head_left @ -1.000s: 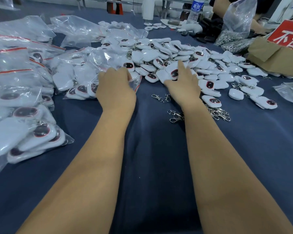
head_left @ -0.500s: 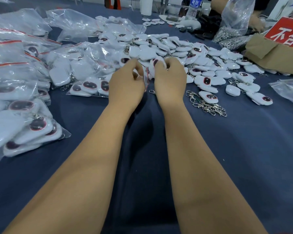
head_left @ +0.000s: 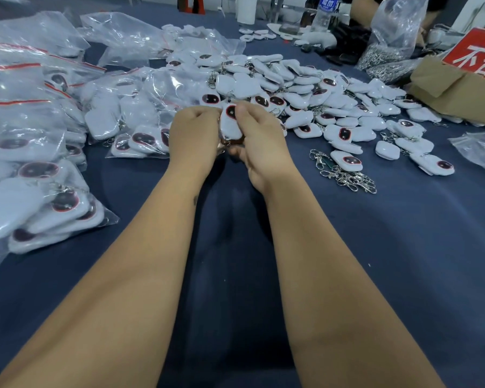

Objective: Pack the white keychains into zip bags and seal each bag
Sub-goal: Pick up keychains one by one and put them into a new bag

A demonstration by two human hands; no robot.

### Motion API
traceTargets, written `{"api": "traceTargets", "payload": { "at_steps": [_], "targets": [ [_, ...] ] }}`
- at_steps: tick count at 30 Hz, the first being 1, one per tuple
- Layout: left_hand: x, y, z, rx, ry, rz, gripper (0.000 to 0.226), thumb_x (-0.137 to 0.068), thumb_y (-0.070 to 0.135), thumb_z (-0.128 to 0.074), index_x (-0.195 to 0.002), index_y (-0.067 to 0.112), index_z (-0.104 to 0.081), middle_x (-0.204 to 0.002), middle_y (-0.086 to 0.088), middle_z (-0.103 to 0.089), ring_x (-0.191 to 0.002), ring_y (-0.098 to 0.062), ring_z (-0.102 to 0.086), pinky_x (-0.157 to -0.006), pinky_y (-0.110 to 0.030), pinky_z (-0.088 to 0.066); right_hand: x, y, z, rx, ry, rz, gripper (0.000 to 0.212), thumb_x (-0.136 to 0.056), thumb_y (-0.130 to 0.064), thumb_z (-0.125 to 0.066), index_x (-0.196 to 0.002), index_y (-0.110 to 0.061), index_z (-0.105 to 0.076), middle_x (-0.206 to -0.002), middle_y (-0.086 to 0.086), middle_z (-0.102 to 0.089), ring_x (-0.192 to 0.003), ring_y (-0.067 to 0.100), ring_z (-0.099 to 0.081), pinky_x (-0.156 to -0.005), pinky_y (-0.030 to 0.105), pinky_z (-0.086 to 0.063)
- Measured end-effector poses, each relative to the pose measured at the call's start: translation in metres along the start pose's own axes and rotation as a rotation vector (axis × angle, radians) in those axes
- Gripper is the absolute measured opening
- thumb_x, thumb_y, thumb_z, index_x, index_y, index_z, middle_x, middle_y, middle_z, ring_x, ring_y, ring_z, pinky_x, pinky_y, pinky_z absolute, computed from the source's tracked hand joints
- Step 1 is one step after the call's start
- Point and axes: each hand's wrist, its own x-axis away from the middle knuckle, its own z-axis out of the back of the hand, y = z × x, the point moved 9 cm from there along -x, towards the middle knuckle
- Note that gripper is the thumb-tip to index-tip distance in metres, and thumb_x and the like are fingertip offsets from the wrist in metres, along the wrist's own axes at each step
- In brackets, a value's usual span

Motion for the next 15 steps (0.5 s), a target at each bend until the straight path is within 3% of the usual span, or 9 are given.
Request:
{"api": "traceTargets", "payload": {
  "at_steps": [3,5,8,11,15],
  "targets": [
    [0.0018,0.0010,-0.0026,-0.035,-0.009,-0.023,0.013,-0.075,0.018,-0.049,-0.064,0.015,-0.055,-0.059,-0.005,-0.045,-0.059,-0.020,-0.038,-0.060,-0.036,-0.033,-0.0008,0.0048,-0.0008,0.028,-0.014,-0.037,0.031,-0.091,0.000,-0.050,-0.120,-0.006,-0.058,-0.083,0.001,-0.060,-0.064,0.012,-0.054,-0.052,0.023,-0.042],
    [0.0022,0.0006,-0.0055,-0.069,-0.030,-0.047,0.018,-0.078,0.018,-0.048,-0.061,0.016,-0.051,-0.056,-0.003,-0.042,-0.059,-0.018,-0.037,-0.060,-0.036,-0.032,-0.0005,0.0056,-0.0003,0.038,0.001,-0.023,0.029,-0.087,0.002,-0.054,-0.113,-0.009,-0.055,-0.076,0.000,-0.063,-0.064,0.013,-0.055,-0.051,0.021,-0.042],
    [-0.0003,-0.0010,-0.0059,-0.076,-0.031,-0.067,0.023,-0.082,0.018,-0.048,-0.061,0.009,-0.049,-0.055,0.000,-0.041,-0.059,-0.017,-0.038,-0.060,-0.035,-0.033,-0.0004,0.0043,0.0010,0.015,0.024,0.011,0.024,-0.087,0.004,-0.055,-0.105,-0.012,-0.054,-0.068,-0.003,-0.064,-0.058,0.011,-0.054,-0.047,0.020,-0.041],
    [-0.0024,0.0015,-0.0055,-0.101,-0.014,-0.107,0.024,-0.084,0.018,-0.049,-0.075,-0.004,-0.055,-0.063,-0.002,-0.046,-0.061,-0.014,-0.041,-0.063,-0.033,-0.035,-0.0005,-0.0010,0.0030,-0.034,0.020,0.054,0.031,-0.086,0.009,-0.048,-0.098,-0.017,-0.060,-0.056,-0.011,-0.063,-0.048,0.003,-0.052,-0.044,0.017,-0.039],
    [-0.0026,0.0008,-0.0077,-0.104,-0.028,-0.108,0.026,-0.081,0.021,-0.050,-0.075,-0.003,-0.056,-0.062,-0.003,-0.047,-0.060,-0.015,-0.042,-0.063,-0.033,-0.037,0.0002,-0.0024,0.0057,-0.067,0.031,0.058,0.037,-0.085,0.012,-0.043,-0.107,-0.012,-0.062,-0.053,-0.012,-0.061,-0.044,0.001,-0.051,-0.042,0.016,-0.039]
  ]
}}
